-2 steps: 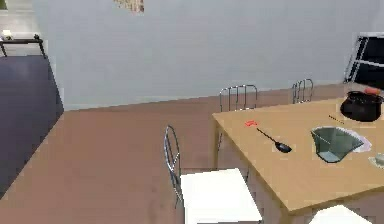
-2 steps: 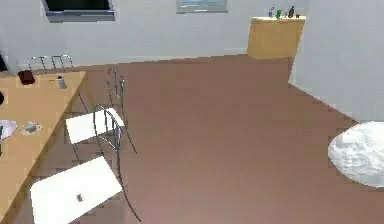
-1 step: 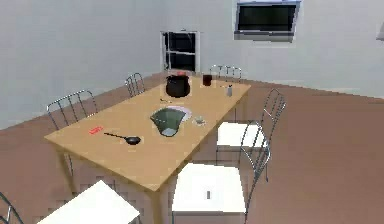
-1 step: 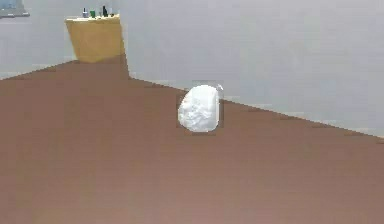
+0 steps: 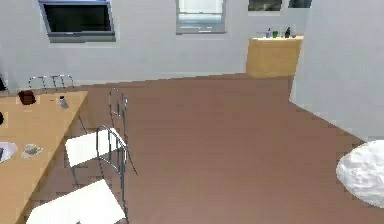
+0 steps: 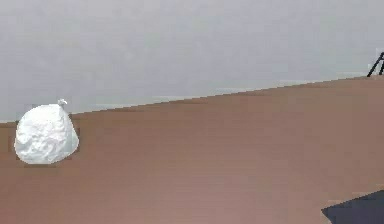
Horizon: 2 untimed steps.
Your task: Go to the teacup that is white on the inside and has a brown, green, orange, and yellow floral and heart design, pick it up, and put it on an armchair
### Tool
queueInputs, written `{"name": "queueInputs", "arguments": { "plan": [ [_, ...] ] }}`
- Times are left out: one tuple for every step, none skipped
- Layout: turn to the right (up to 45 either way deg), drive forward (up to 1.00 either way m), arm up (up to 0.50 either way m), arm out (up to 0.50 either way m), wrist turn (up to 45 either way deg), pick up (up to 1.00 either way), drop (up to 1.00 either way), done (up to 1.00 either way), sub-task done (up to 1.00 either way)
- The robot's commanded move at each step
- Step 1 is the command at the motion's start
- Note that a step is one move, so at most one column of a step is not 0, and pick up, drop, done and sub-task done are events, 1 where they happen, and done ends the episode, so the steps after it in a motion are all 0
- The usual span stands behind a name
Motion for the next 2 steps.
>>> {"name": "queueInputs", "arguments": {
  "plan": [
    [15.0,0.0,0.0,0.0,0.0,0.0,0.0,0.0,0.0],
    [0.0,1.0,0.0,0.0,0.0,0.0,0.0,0.0,0.0]
  ]
}}
